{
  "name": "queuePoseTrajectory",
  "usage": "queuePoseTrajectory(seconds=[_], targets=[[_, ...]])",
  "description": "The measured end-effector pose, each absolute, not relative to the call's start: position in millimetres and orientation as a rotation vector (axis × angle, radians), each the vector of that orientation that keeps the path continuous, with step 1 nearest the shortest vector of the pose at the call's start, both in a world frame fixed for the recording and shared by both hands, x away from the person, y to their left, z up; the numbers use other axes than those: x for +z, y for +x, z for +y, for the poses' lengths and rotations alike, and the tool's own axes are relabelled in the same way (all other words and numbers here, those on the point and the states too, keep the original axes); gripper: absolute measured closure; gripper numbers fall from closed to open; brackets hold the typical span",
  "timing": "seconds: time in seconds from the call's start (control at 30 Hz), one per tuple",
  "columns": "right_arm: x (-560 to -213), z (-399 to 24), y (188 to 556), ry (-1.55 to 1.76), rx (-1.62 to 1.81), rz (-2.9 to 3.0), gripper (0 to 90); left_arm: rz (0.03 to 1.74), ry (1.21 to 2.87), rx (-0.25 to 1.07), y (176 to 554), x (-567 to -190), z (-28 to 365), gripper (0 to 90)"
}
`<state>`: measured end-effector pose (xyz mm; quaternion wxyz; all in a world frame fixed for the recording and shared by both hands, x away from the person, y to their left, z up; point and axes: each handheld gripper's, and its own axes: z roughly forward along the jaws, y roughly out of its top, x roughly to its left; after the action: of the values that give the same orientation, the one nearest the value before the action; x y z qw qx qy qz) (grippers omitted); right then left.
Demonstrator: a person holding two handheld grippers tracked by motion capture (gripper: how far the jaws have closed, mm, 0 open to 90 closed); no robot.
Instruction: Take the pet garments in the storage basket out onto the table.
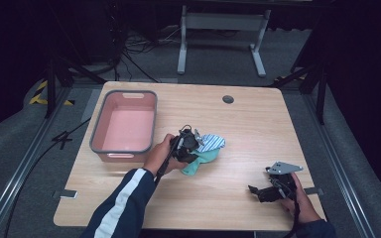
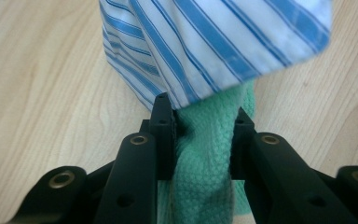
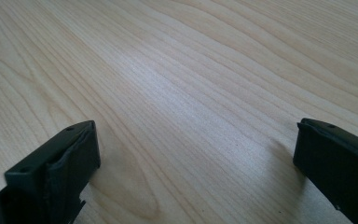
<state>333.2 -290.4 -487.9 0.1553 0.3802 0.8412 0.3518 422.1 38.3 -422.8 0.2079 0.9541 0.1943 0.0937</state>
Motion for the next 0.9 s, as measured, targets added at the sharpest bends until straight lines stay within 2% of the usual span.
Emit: queuePoseTrajectory(seconds=[0.27, 0.37, 0.43, 0.67, 0.9], targets=[[-488, -290, 333, 1.089, 1.008, 2.410, 0.6, 0.538, 2.661, 0.238, 422, -425, 38, 65.1], [-488, -290, 333, 1.090, 1.008, 2.410, 0.6, 0.546, 2.637, 0.249, 421, -424, 39, 57.5], [-488, -290, 333, 1.090, 1.009, 2.409, 0.6, 0.522, 2.630, 0.255, 420, -421, 40, 56.7], [-488, -290, 333, 1.090, 1.008, 2.410, 0.6, 0.518, 2.613, 0.279, 414, -410, 42, 43.3], [-488, -290, 333, 1.090, 1.008, 2.409, 0.6, 0.499, 2.586, 0.321, 407, -398, 47, 33.5]])
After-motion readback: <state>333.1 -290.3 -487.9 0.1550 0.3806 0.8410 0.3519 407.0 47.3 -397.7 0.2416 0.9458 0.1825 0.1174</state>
